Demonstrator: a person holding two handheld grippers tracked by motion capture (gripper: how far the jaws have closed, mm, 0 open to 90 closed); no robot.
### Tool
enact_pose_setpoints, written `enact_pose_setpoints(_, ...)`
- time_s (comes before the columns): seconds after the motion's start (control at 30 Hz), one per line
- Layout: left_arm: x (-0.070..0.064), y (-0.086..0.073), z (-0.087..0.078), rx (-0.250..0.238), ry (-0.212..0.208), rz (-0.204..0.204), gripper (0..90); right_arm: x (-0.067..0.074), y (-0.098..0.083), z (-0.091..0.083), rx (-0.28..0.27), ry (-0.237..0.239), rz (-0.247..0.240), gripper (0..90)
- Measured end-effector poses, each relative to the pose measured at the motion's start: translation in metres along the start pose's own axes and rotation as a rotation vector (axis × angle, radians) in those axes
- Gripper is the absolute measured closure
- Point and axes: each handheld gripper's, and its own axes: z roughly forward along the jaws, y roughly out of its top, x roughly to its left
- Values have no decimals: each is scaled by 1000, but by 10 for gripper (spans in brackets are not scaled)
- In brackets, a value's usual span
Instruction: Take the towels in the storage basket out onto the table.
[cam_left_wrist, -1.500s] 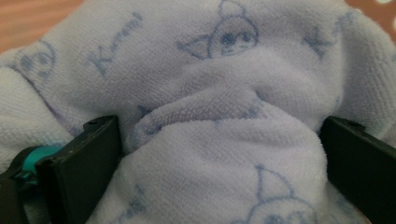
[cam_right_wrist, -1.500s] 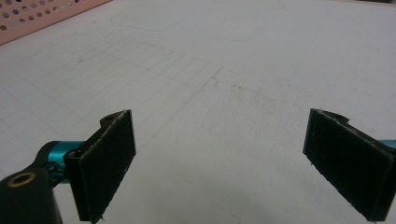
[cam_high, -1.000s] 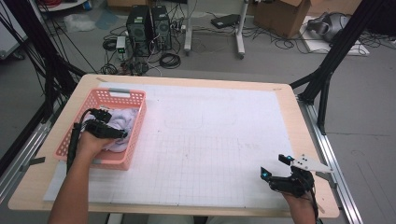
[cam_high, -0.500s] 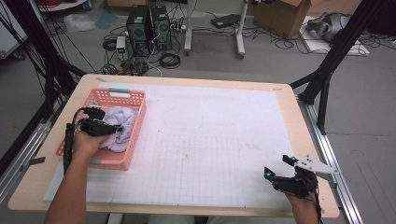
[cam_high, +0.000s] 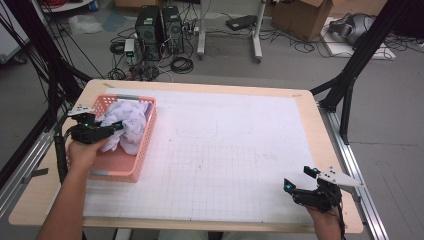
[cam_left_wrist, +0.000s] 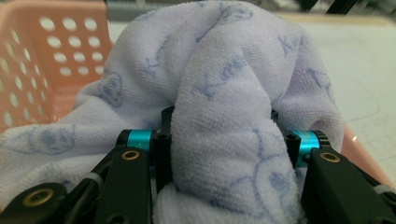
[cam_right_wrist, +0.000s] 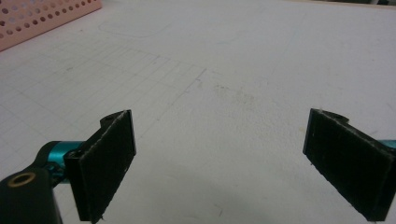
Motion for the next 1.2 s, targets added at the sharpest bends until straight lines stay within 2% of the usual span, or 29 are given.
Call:
enact_pose_setpoints(0.07,3,0,-6,-47,0,-5,550,0,0,0,0,0,-1,79)
enact_pose_setpoints(0.1,6,0,-12,-90,6,-9,550,0,0,0,0,0,0,79)
enact_pose_setpoints(0.13,6,0,-12,-90,6,-9,549,0,0,0,0,0,0,79)
enact_pose_setpoints(0.33,8,1,-28,-210,-26,26,547,0,0,0,-1,5,-6,79)
enact_pose_setpoints(0.5,2,7,-37,-291,-72,52,547,1,1,1,-2,9,-4,79)
enact_pose_setpoints(0.8,-21,23,-44,-400,-181,118,546,1,1,2,-8,14,-2,79)
enact_pose_setpoints(0.9,-30,24,-44,-431,-224,125,546,1,1,1,-8,14,-7,79)
enact_pose_setpoints(0.97,-38,24,-42,-439,-259,137,546,1,1,1,-11,14,-3,79)
enact_pose_setpoints(1.0,-47,25,-40,-441,-302,148,546,1,1,1,-14,14,-2,79)
enact_pose_setpoints(1.03,-47,25,-40,-441,-302,148,545,1,1,1,-11,16,0,79)
enact_pose_setpoints(1.2,-75,31,-31,-443,-403,197,544,2,2,1,-13,21,-10,79)
